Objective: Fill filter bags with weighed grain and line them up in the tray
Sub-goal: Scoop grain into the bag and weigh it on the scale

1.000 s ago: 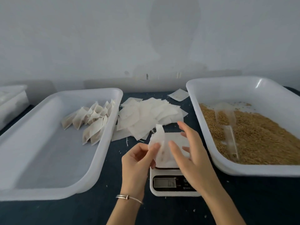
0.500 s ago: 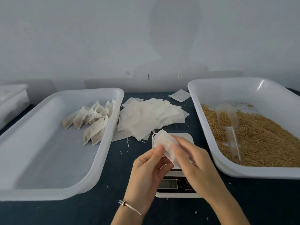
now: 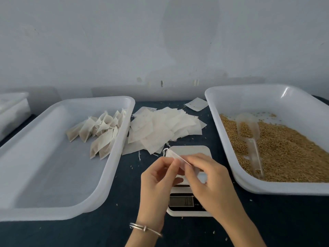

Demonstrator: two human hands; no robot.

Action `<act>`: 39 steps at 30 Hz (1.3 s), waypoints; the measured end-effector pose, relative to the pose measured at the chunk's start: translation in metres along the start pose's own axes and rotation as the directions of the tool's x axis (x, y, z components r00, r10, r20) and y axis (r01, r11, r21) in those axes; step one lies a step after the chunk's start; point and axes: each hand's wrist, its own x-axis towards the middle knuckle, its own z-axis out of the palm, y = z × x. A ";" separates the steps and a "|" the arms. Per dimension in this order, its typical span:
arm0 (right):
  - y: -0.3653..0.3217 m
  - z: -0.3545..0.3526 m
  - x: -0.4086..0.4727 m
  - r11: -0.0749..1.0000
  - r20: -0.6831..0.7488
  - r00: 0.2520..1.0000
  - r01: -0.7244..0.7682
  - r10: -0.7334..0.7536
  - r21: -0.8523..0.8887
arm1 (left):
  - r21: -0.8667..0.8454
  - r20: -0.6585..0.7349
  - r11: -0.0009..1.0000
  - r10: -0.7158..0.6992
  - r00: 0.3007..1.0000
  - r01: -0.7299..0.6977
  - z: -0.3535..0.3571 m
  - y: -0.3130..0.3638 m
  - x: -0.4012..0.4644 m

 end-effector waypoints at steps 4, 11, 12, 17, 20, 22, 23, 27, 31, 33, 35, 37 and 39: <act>0.001 -0.001 -0.001 0.990 -0.131 0.990 -0.075 0.059 -0.120 | 0.407 -0.052 0.899 0.196 0.979 -0.159 0.005 -0.004 -0.005; -0.003 -0.010 0.000 0.974 -0.219 0.970 -0.142 0.102 -0.174 | 0.793 0.094 0.498 0.468 0.879 -0.351 0.010 -0.001 -0.007; -0.005 -0.011 0.000 0.973 -0.215 0.972 -0.138 0.097 -0.184 | 0.792 0.092 0.490 0.495 0.864 -0.365 0.011 0.001 -0.006; -0.015 -0.018 0.003 0.995 -0.102 0.990 -0.099 0.097 -0.017 | 0.447 0.348 0.737 0.378 0.858 -0.506 0.001 0.011 -0.007; -0.021 -0.022 0.003 0.990 -0.013 0.995 -0.098 0.100 0.099 | 0.574 0.401 0.700 0.213 0.891 -0.426 0.001 0.009 -0.003; -0.023 -0.023 0.002 0.988 0.007 0.996 -0.090 0.090 0.126 | 0.700 0.328 0.596 0.223 0.918 -0.394 0.006 0.005 0.000; -0.023 -0.023 0.001 0.989 0.013 0.997 -0.080 0.079 0.127 | 0.755 0.303 0.520 0.265 0.915 -0.400 0.007 0.002 0.001; -0.023 -0.027 0.000 0.999 0.041 0.999 -0.016 0.015 0.047 | 0.729 0.227 0.575 0.309 0.924 -0.371 0.002 -0.005 0.003; -0.023 -0.031 0.000 0.988 0.124 0.988 0.110 -0.096 -0.112 | 0.695 0.202 0.610 0.342 0.918 -0.380 -0.003 -0.003 0.002; -0.024 -0.032 0.000 0.981 0.198 0.978 0.104 -0.070 -0.167 | 0.736 0.268 0.520 0.364 0.892 -0.433 -0.003 -0.003 0.001; -0.025 -0.033 -0.001 0.973 0.283 0.959 0.054 0.012 -0.223 | 0.776 0.350 0.409 0.353 0.868 -0.480 -0.004 -0.003 0.001; -0.026 -0.034 -0.002 0.969 0.357 0.928 -0.020 0.110 -0.246 | 0.779 0.403 0.360 0.340 0.850 -0.513 -0.005 -0.006 -0.001; -0.027 -0.035 -0.002 0.957 0.373 0.909 -0.083 0.187 -0.276 | 0.759 0.414 0.376 0.352 0.840 -0.532 -0.003 -0.006 -0.003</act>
